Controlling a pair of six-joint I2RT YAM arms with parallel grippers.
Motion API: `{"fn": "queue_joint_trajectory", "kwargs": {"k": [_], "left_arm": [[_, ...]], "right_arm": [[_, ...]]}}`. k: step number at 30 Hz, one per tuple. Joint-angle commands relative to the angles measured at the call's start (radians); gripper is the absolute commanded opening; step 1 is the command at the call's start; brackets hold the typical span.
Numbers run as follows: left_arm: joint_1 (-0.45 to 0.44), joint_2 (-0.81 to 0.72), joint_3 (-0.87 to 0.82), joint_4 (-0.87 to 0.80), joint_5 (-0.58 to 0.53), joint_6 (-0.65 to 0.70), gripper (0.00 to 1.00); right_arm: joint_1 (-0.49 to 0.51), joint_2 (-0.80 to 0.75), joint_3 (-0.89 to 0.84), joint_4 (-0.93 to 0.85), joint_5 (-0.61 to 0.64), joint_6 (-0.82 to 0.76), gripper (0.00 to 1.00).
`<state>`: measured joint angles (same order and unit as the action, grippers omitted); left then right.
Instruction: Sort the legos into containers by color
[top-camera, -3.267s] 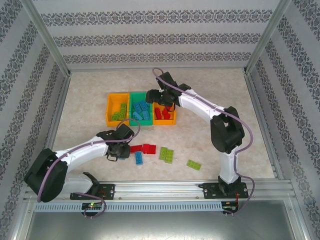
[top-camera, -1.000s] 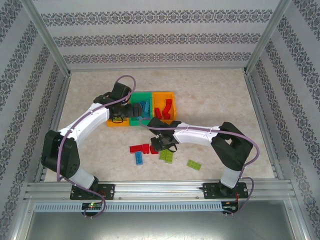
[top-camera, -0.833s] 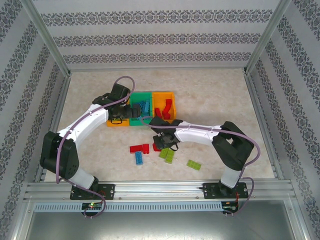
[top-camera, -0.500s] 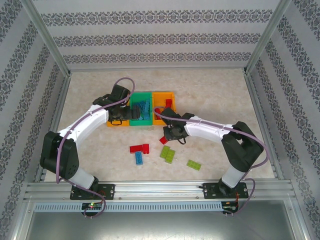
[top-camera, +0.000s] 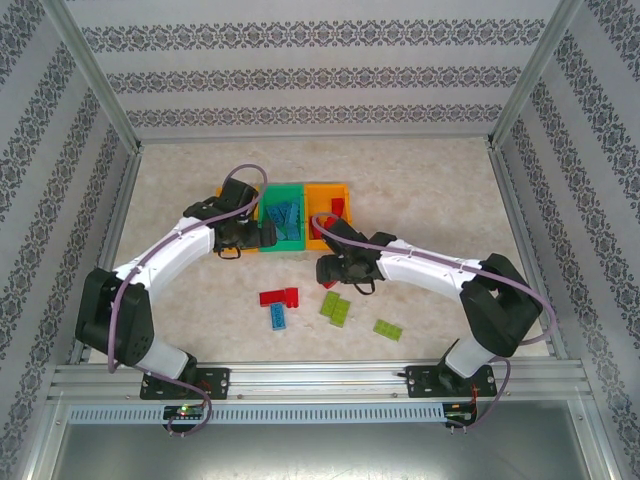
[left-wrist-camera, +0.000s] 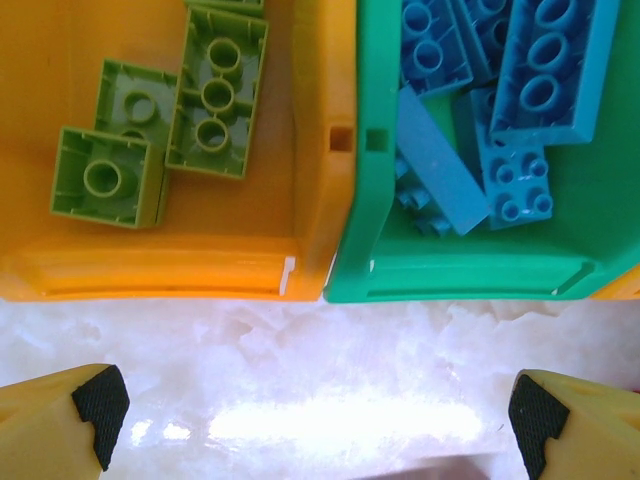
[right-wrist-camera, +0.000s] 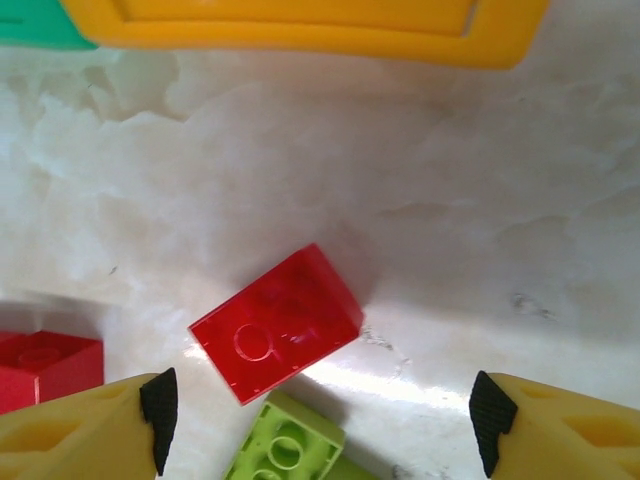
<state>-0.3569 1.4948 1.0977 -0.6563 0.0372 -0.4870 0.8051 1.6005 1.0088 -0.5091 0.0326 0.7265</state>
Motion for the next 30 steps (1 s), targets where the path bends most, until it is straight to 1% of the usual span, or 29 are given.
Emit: {"fn": "queue_joint_trajectory", "kwargs": {"k": [1, 4, 6, 9, 13, 16, 22, 25, 30], "left_arm": [[0.013, -0.041, -0.021, 0.015, -0.013, -0.005, 0.99], [0.013, -0.054, -0.035, 0.016, -0.016, -0.007, 0.99], [0.012, -0.061, -0.042, 0.014, -0.021, -0.005, 0.99], [0.013, -0.069, -0.054, 0.012, -0.033, -0.002, 0.99], [0.013, -0.069, -0.061, 0.017, -0.037, 0.004, 0.99], [0.013, -0.068, -0.067, 0.021, -0.037, 0.005, 0.99], [0.013, -0.074, -0.071, 0.022, -0.042, 0.008, 0.99], [0.013, -0.078, -0.077, 0.021, -0.049, 0.013, 0.99], [0.013, -0.081, -0.085, 0.023, -0.049, 0.013, 0.99]], "right_arm": [[0.017, 0.056, 0.034, -0.013, -0.024, -0.016, 0.82], [0.013, 0.096, 0.054, -0.036, -0.039, 0.017, 0.83], [0.013, 0.109, 0.052, -0.026, -0.063, 0.065, 0.83], [0.014, 0.115, 0.037, -0.011, -0.092, 0.133, 0.83], [0.013, 0.106, 0.018, 0.016, -0.098, 0.188, 0.83], [0.013, 0.113, 0.029, 0.040, -0.116, 0.204, 0.83], [0.014, 0.178, 0.072, 0.063, -0.153, 0.228, 0.82], [0.013, 0.199, 0.094, 0.055, -0.132, 0.221, 0.82], [0.011, 0.244, 0.155, 0.006, -0.093, 0.192, 0.78]]}}
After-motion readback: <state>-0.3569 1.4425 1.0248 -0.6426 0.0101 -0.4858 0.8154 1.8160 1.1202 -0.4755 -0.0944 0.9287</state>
